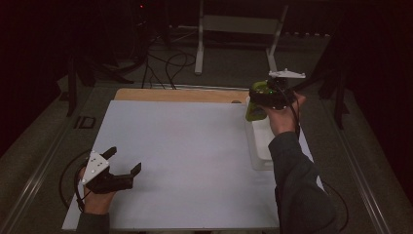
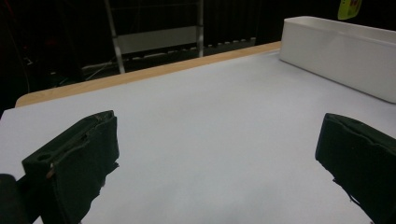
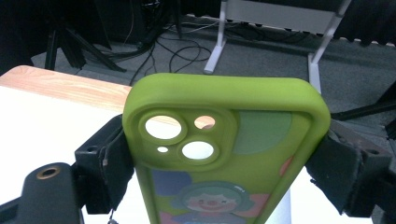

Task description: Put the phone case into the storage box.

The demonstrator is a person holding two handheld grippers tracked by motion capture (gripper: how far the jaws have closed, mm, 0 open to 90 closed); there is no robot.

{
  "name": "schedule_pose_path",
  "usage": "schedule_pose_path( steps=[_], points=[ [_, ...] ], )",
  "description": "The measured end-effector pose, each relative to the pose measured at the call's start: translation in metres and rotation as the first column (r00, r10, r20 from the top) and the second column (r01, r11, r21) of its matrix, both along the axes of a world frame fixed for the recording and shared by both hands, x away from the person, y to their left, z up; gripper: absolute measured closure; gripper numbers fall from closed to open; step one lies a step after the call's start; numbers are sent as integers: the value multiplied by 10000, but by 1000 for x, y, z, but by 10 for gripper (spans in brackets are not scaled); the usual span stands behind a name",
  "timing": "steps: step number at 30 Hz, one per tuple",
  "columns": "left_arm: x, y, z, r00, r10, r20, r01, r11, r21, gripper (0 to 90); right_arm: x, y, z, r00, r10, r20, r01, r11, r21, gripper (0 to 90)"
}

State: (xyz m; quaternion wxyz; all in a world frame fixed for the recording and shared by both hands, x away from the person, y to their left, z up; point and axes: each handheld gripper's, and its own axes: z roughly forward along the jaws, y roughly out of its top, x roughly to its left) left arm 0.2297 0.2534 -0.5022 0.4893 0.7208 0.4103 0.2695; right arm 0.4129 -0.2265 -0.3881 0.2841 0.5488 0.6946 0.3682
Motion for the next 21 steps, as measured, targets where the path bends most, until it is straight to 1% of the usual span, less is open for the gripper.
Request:
schedule_pose_path(
  steps=[8,21],
  points=[
    [0,-1,0,10000,-24,-6,24,10000,38,0,4,-5,-3,9997,-249,-22,249,9997,-32,153],
    [-1,-1,0,10000,-4,-28,4,10000,80,0,7,-12,-5,9988,-491,35,491,9988,-73,153]
  ],
)
